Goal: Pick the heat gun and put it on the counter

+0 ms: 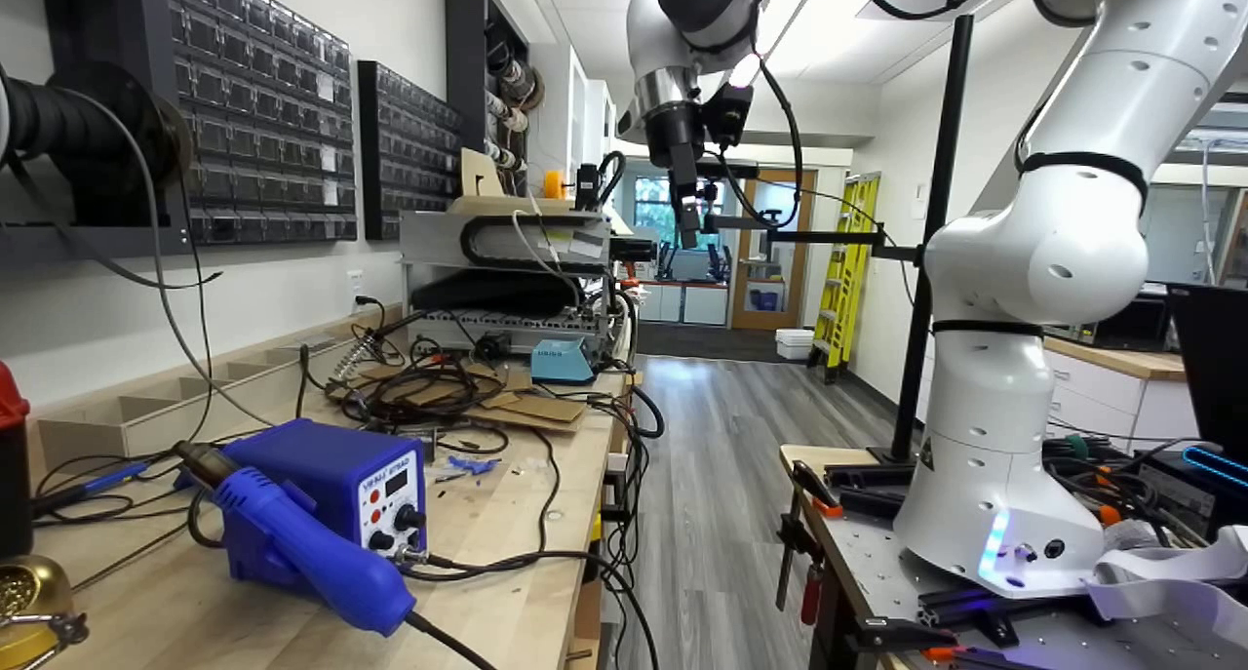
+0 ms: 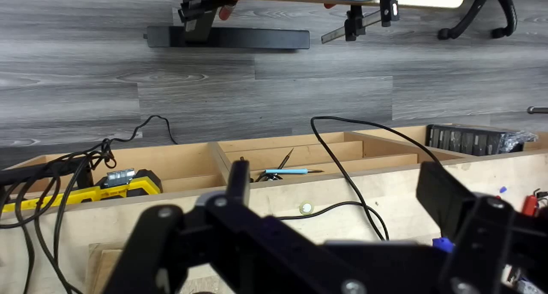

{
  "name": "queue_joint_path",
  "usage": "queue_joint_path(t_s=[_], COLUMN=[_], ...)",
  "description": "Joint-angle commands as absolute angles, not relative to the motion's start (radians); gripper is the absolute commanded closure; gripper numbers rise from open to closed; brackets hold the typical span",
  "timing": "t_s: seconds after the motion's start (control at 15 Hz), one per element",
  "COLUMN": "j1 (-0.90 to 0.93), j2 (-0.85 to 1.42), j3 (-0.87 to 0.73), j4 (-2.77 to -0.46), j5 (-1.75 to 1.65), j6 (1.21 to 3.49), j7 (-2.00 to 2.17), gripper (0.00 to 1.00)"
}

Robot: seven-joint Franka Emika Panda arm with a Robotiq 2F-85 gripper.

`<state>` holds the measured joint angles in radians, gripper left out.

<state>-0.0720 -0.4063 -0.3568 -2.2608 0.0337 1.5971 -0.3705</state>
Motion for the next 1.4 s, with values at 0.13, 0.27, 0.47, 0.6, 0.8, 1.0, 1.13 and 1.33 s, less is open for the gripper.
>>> queue_joint_path(t_s=[0.13, 0.27, 0.47, 0.6, 0.8, 1.0, 1.13, 1.33], j1=[-0.106, -0.109, -0.112, -0.114, -0.116, -0.112, -0.108, -0.099], j2=[-0.401, -0.402, -0.404, -0.407, -0.402, -0.393, -0.381, -0.356], j3=[-0.325, -0.313, -0.281, -0.249, -0.195, -0.141, -0.106, -0.054], j4=[-2.259, -2.261, -2.266, -2.273, -2.280, -2.286, -2.292, -2.297], j5=[0.043, 0.036, 0.016, -0.010, -0.046, -0.075, -0.089, -0.098], j6=[1.596, 1.602, 1.629, 1.669, 1.748, 1.829, 1.874, 1.933], j7=[-0.380, -0.372, -0.331, -0.275, -0.174, -0.052, 0.025, 0.135], gripper=[0.00, 0.00, 0.00, 0.00, 0.00, 0.00, 0.00, 0.00])
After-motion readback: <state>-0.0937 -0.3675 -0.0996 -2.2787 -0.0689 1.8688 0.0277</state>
